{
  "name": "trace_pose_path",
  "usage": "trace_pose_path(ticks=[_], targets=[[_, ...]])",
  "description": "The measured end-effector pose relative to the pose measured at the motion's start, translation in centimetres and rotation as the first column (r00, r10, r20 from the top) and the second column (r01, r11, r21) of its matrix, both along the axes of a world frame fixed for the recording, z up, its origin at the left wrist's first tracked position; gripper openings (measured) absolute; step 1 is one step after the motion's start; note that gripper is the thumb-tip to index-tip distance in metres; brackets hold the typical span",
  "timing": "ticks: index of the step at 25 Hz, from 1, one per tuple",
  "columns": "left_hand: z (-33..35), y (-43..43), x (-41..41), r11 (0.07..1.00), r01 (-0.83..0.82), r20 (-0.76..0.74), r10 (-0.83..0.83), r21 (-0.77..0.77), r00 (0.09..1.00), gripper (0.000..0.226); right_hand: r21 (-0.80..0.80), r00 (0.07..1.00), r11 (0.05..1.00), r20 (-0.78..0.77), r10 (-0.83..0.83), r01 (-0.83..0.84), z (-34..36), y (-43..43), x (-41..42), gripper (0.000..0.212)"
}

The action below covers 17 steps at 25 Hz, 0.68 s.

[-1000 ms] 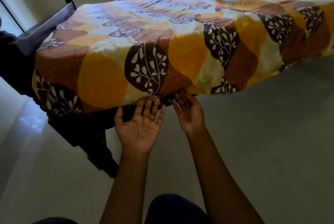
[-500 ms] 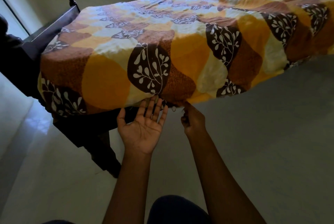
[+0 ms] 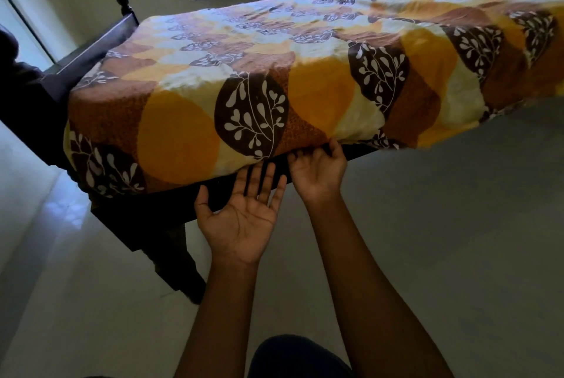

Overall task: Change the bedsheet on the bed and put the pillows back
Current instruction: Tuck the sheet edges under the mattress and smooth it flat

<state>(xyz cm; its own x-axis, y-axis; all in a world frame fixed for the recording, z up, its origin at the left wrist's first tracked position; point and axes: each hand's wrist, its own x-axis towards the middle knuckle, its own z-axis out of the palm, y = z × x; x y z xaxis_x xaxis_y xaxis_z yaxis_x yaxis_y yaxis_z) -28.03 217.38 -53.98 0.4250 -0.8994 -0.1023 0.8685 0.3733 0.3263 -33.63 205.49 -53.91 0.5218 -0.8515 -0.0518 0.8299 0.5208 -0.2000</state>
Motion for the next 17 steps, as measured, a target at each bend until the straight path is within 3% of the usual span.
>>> trace_pose_path(ticks=[2,4,7,10,17], targets=[[0.2,0.1,0.3,0.998,-0.012,0.034,0.010,0.058,0.999,0.065,0.022,0.995,0.999,-0.092,-0.036,0.038,0.8,-0.1,0.0,0.045],[0.1,0.6,0.6,0.973,-0.055,0.122,0.028,0.225,0.992,0.046,0.045,0.968,0.995,-0.238,-0.072,0.085,-0.4,1.2,-0.9,0.041],[-0.3,2.1,0.6,0.893,-0.266,0.130,0.234,0.363,0.964,0.030,0.133,0.946,0.990,-0.323,-0.006,0.052,-3.4,4.9,-1.4,0.037],[-0.3,3.4,0.5,0.886,-0.369,0.111,0.351,0.280,0.930,0.039,0.174,0.957,0.982,-0.262,0.123,-0.079,-3.8,6.9,0.3,0.035],[-0.5,4.7,3.5,0.963,-0.263,0.116,0.256,0.055,0.960,0.086,0.109,0.969,0.971,-0.098,0.225,-0.214,-2.1,7.6,4.0,0.047]])
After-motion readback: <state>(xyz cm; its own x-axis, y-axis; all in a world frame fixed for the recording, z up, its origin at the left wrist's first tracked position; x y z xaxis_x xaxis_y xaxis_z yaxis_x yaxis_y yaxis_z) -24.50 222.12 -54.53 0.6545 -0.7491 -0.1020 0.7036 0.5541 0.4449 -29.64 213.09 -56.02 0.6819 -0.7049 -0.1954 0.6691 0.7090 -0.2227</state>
